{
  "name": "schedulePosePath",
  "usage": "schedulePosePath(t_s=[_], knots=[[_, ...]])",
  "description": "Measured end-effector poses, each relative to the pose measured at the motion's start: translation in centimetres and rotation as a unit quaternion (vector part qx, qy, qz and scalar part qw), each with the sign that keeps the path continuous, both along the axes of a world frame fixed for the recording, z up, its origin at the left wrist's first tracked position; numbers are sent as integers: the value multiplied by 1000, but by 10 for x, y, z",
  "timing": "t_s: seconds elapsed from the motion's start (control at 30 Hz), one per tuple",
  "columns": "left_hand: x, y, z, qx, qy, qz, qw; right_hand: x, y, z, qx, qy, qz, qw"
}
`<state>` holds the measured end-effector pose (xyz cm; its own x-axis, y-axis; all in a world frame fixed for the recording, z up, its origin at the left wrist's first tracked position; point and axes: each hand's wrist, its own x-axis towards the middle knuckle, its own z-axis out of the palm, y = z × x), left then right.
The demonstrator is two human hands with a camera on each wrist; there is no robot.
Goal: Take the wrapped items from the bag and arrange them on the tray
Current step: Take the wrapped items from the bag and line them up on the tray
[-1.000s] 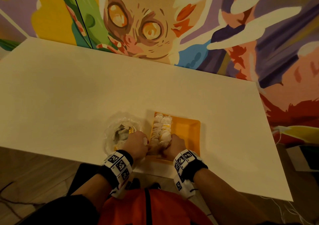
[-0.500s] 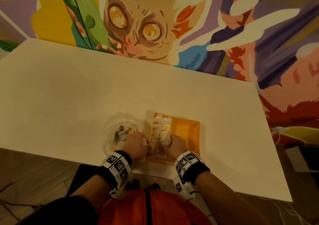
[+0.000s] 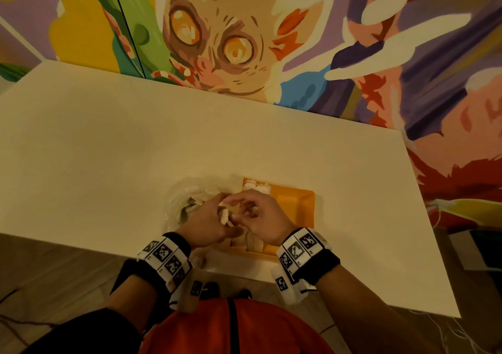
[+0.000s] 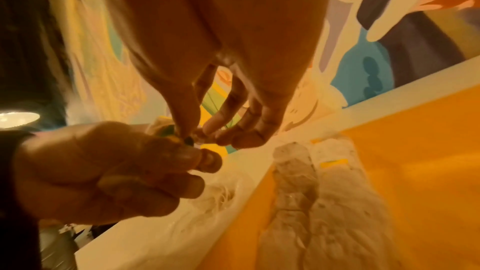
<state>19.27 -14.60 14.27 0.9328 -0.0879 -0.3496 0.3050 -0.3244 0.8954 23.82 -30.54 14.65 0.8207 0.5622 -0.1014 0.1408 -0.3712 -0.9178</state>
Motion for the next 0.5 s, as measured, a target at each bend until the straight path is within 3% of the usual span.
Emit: schedulePosePath(t_s=[0.07, 0.23, 0.5], knots=[[0, 1, 1, -12, 2, -14, 1000, -1, 4, 1, -4, 3, 32, 999], [-3, 6, 0, -46, 27, -11, 999, -1, 6, 2, -9, 3, 19, 1000], [-3, 11, -7, 49, -27, -49, 997, 3, -1, 2, 19, 34, 1, 999]])
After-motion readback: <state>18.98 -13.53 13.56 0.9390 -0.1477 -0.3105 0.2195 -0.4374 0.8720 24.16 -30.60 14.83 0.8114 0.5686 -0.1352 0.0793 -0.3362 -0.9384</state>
